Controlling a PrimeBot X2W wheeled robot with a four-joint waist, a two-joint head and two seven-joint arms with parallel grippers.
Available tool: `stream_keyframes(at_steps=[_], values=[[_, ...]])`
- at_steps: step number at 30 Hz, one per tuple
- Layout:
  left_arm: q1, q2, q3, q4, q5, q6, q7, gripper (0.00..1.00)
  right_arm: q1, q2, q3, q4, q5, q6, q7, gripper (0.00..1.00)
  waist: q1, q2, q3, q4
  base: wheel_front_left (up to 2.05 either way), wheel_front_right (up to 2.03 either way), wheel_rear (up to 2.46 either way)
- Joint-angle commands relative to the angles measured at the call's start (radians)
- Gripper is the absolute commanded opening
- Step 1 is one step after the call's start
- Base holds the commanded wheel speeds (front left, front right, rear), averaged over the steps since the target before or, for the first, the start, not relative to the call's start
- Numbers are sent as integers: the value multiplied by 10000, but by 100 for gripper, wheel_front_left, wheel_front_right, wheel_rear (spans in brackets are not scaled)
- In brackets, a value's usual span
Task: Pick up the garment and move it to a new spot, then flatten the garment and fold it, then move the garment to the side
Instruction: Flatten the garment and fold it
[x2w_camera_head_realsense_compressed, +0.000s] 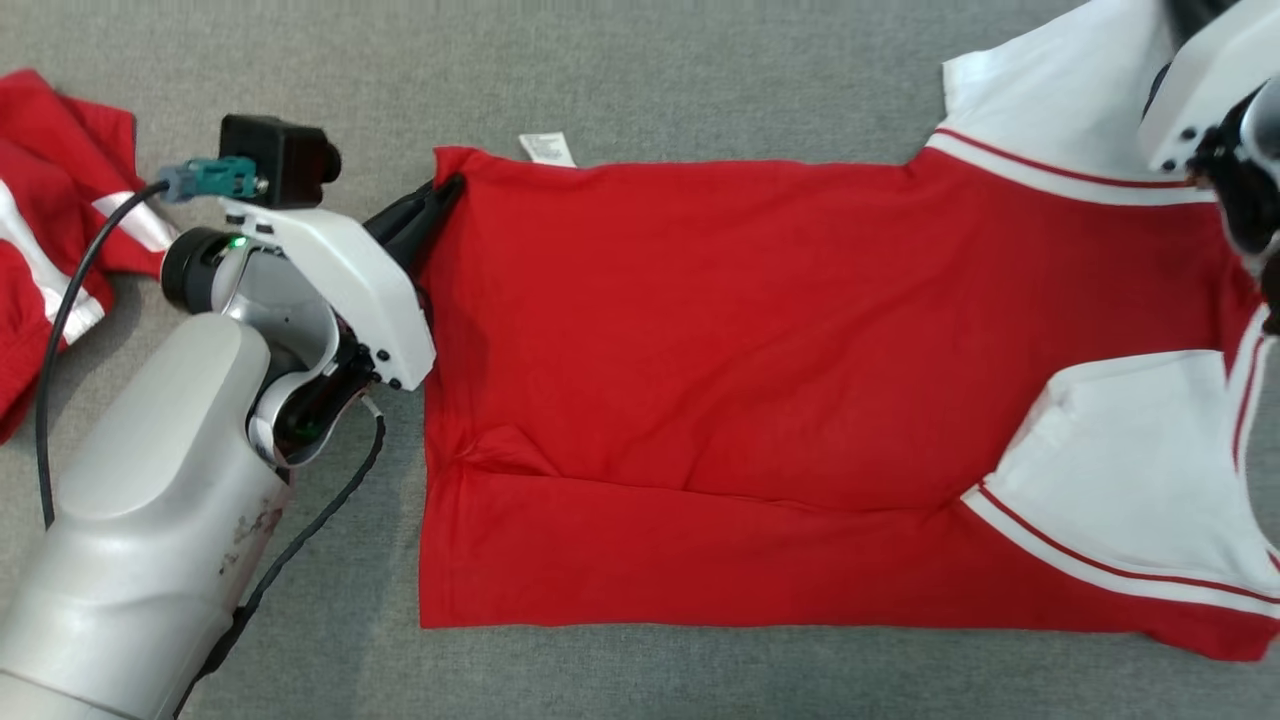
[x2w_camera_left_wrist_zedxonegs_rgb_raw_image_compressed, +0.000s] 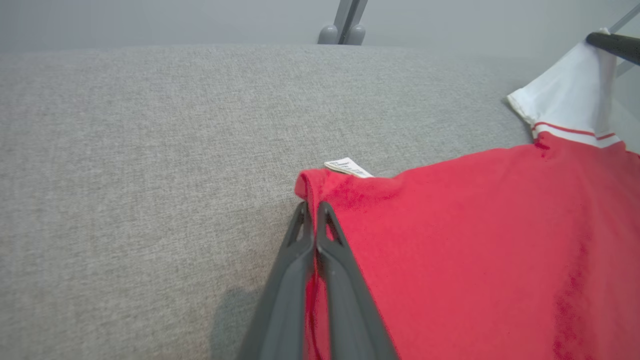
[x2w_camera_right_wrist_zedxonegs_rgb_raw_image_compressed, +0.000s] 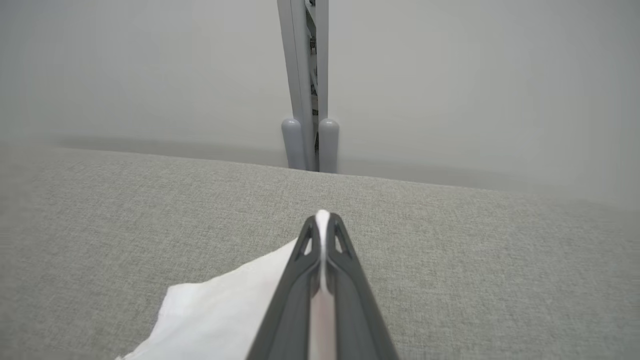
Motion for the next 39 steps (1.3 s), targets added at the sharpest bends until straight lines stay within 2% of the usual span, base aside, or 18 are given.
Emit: stream_keyframes(at_steps=[1, 7, 14, 19, 24, 25, 33, 39], values=[[140, 60, 86, 89, 102, 92, -258, 0, 386, -105, 103, -202, 100, 0, -280, 0, 0, 0, -345, -263, 0, 0, 0], [838, -28, 75, 634, 230, 165, -1183, 0, 2093, -410, 368, -1556, 862, 0, -1700, 0, 0, 0, -1082, -742, 0, 0, 0], [1361, -25, 108, 995, 312, 254, -1970, 0, 3949, -818, 281, -3566, 1266, 0, -2245, 0, 0, 0, -1462, -1063, 0, 0, 0], [1654, -76, 119, 1191, 366, 267, -2470, 0, 5491, -1074, -801, -5353, 1033, 0, -2289, 0, 0, 0, -1649, -1140, 0, 0, 0], [1952, -134, 137, 1358, 356, 288, -2954, 0, 7435, -872, -2070, -7113, 468, 1, -2287, 0, 0, 0, -1881, -1182, 0, 0, 0], [2211, -183, 123, 1378, 402, 330, -3278, 0, 8575, -689, -2537, -7917, 194, 1, -2288, 0, 0, 0, -2003, -1179, 0, 0, 0], [3031, -337, 143, 1213, 297, 482, -4038, 0, 10620, -180, -4069, -9320, -362, 1, -2290, 0, 0, 0, -2288, -1073, 0, 0, 0], [3582, -349, 214, 1242, 271, 609, -4392, 0, 11748, 192, -4757, -10046, -495, 1, -2088, 0, 0, 0, -2434, -1015, 0, 0, 0]])
